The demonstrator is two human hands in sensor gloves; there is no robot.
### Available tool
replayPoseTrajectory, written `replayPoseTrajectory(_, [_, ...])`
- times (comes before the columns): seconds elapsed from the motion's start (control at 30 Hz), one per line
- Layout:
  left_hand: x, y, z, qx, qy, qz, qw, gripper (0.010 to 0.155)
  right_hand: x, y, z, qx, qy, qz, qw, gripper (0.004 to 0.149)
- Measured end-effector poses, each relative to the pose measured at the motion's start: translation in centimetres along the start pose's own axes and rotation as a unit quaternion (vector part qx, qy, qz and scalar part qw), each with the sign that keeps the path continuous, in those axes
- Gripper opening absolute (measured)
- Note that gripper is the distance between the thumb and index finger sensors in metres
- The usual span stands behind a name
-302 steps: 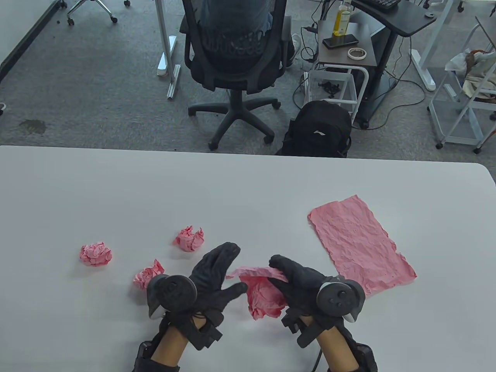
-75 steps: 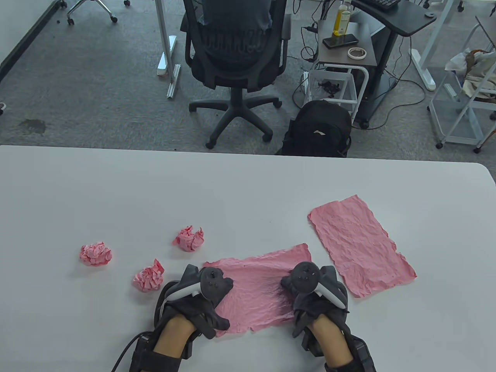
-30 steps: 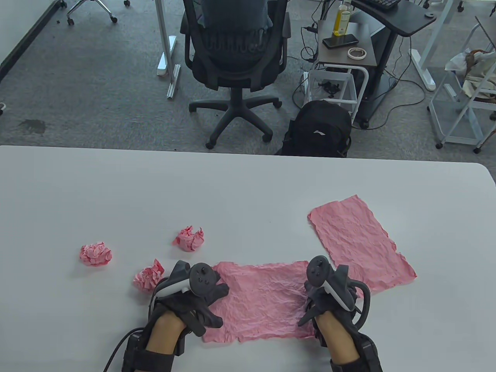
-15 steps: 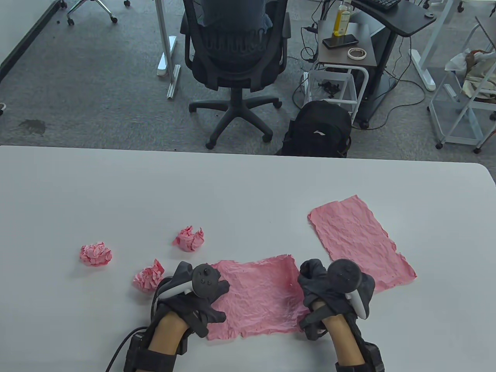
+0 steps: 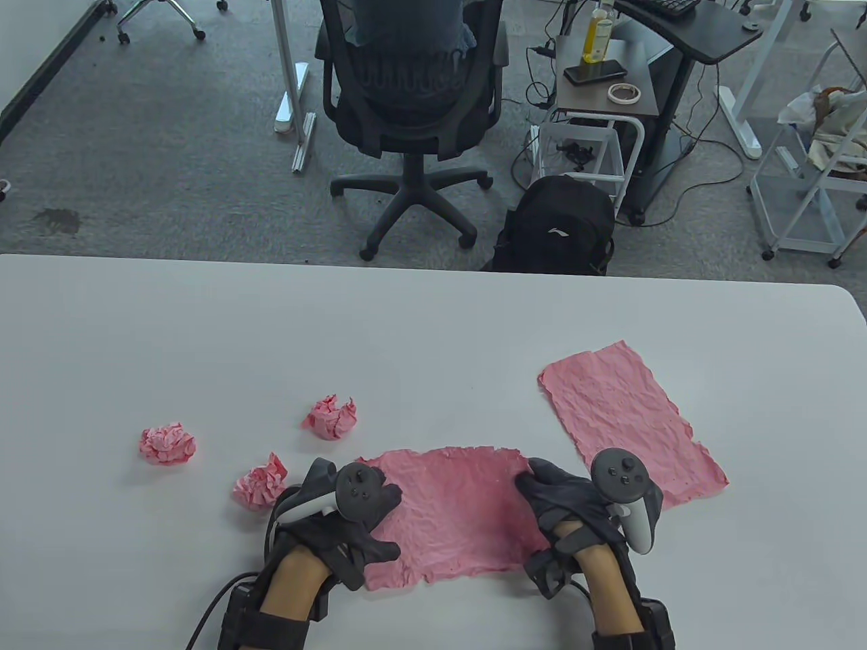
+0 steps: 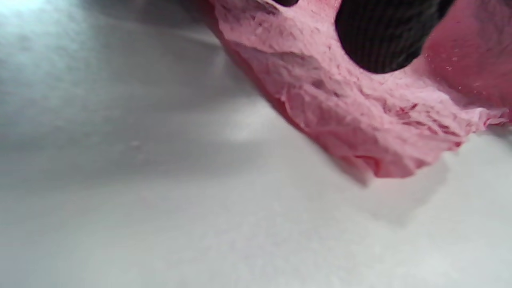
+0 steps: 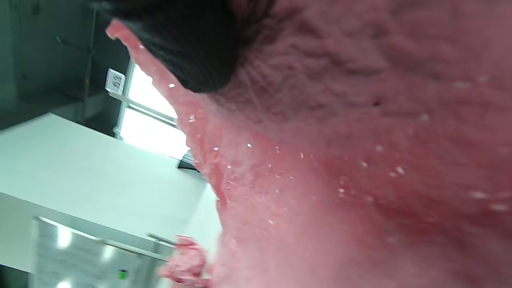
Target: Flatten crumpled papers and stack
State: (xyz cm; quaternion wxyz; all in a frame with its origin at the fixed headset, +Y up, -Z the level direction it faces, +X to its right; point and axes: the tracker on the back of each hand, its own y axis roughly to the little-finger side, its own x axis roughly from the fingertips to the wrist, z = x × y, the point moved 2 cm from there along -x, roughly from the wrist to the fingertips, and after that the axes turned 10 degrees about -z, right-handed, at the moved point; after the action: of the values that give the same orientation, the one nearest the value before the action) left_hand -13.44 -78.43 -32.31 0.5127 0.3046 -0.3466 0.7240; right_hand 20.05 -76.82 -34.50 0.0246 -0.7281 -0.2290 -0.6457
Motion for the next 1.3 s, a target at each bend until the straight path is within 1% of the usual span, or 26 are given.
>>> replayPoseTrajectory(0.03, [0.0, -0.1, -0.2, 0.010, -0.011, 0.002, 1.000, 0.089, -0.1, 0.1, 0.5, -0.026, -0.002, 0.001, 1.000, 0.040])
replayPoseTrajectory(0.1, [0.2, -0.2, -0.7, 0.031, -0.044, 0.002, 0.999, 0.087, -0.5, 0.5, 2.0, -0.100, 0.014, 0.011, 0.995, 0.041])
replayPoseTrajectory(0.13, [0.5, -0.2, -1.0, 0.034, -0.061, 0.002, 0.998, 0.086, -0.6, 0.6, 3.0, -0.140, 0.037, 0.023, 0.989, 0.041])
replayPoseTrajectory(0.17, [0.8, -0.2, -1.4, 0.035, -0.081, 0.002, 0.996, 0.086, -0.6, 0.7, 4.2, -0.171, 0.075, 0.038, 0.982, 0.041])
replayPoseTrajectory(0.23, [1.1, -0.2, -1.9, 0.042, -0.116, -0.007, 0.992, 0.084, -0.3, 1.1, 6.0, -0.207, 0.143, 0.048, 0.967, 0.041])
replayPoseTrajectory(0.27, [1.2, -0.2, -2.1, 0.043, -0.123, -0.010, 0.991, 0.084, 0.0, 1.3, 6.9, -0.232, 0.186, 0.057, 0.953, 0.041])
replayPoseTrajectory(0.3, [1.3, -0.1, -2.3, 0.045, -0.132, -0.013, 0.990, 0.084, 0.4, 1.6, 8.0, -0.267, 0.230, 0.063, 0.934, 0.041])
replayPoseTrajectory(0.33, [1.4, 0.0, -2.4, 0.047, -0.138, -0.012, 0.989, 0.084, 0.7, 1.8, 8.7, -0.290, 0.251, 0.064, 0.921, 0.041])
replayPoseTrajectory(0.37, [1.6, 0.0, -2.6, 0.048, -0.154, -0.011, 0.987, 0.084, 1.2, 2.3, 9.6, -0.319, 0.280, 0.061, 0.903, 0.041])
replayPoseTrajectory(0.4, [1.7, 0.1, -2.7, 0.050, -0.163, -0.013, 0.985, 0.084, 1.6, 2.7, 10.2, -0.333, 0.300, 0.062, 0.892, 0.042])
replayPoseTrajectory(0.43, [1.9, 0.3, -2.9, 0.051, -0.170, -0.017, 0.984, 0.083, 2.3, 3.3, 11.0, -0.345, 0.335, 0.062, 0.874, 0.042])
replayPoseTrajectory(0.47, [2.0, 0.4, -3.1, 0.053, -0.179, -0.019, 0.982, 0.083, 2.8, 3.9, 11.7, -0.347, 0.362, 0.056, 0.863, 0.042])
replayPoseTrajectory(0.5, [2.1, 0.5, -3.2, 0.056, -0.186, -0.021, 0.981, 0.083, 3.1, 4.2, 12.2, -0.344, 0.379, 0.054, 0.857, 0.042])
replayPoseTrajectory(0.53, [2.2, 0.6, -3.3, 0.058, -0.191, -0.022, 0.980, 0.083, 3.3, 4.4, 12.6, -0.332, 0.391, 0.048, 0.857, 0.043])
replayPoseTrajectory(0.6, [2.5, 0.8, -3.5, 0.059, -0.208, -0.023, 0.976, 0.083, 3.8, 5.2, 13.4, -0.247, 0.413, 0.008, 0.877, 0.044])
replayPoseTrajectory(0.67, [2.7, 1.2, -3.7, 0.058, -0.216, -0.027, 0.974, 0.083, 4.1, 5.7, 13.6, -0.197, 0.435, -0.019, 0.878, 0.047])
replayPoseTrajectory(0.73, [3.2, 1.8, -4.1, 0.063, -0.233, -0.030, 0.970, 0.083, 4.5, 5.7, 13.7, -0.172, 0.440, -0.025, 0.881, 0.052])
replayPoseTrajectory(0.8, [3.9, 2.9, -4.9, 0.080, -0.254, -0.036, 0.963, 0.081, 5.2, 5.1, 13.7, -0.112, 0.460, -0.030, 0.880, 0.067])
replayPoseTrajectory(0.83, [4.5, 3.8, -5.5, 0.098, -0.272, -0.046, 0.956, 0.079, 5.7, 4.4, 13.7, -0.059, 0.485, -0.019, 0.872, 0.072])
replayPoseTrajectory(0.9, [5.5, 5.3, -6.2, 0.120, -0.310, -0.063, 0.941, 0.076, 6.3, 3.1, 13.4, 0.031, 0.504, -0.007, 0.863, 0.077])
replayPoseTrajectory(0.97, [6.4, 6.7, -6.5, 0.128, -0.330, -0.085, 0.931, 0.075, 6.6, 1.8, 12.9, 0.081, 0.514, 0.013, 0.854, 0.078])
replayPoseTrajectory(1.03, [6.8, 7.7, -6.6, 0.124, -0.340, -0.110, 0.926, 0.075, 6.9, 0.8, 12.2, 0.109, 0.516, 0.036, 0.849, 0.078])
replayPoseTrajectory(1.13, [6.8, 8.5, -6.5, 0.117, -0.340, -0.141, 0.922, 0.075, 7.5, -0.8, 11.0, 0.152, 0.518, 0.079, 0.838, 0.077])
replayPoseTrajectory(1.2, [7.0, 9.0, -6.4, 0.110, -0.340, -0.169, 0.918, 0.076, 7.8, -1.7, 10.2, 0.161, 0.514, 0.110, 0.835, 0.077])
replayPoseTrajectory(1.23, [7.0, 9.4, -6.3, 0.106, -0.328, -0.193, 0.919, 0.077, 8.0, -2.3, 9.7, 0.165, 0.511, 0.127, 0.834, 0.076])
replayPoseTrajectory(1.3, [6.8, 10.1, -5.9, 0.102, -0.286, -0.224, 0.926, 0.081, 8.3, -3.1, 8.9, 0.173, 0.503, 0.157, 0.832, 0.075])
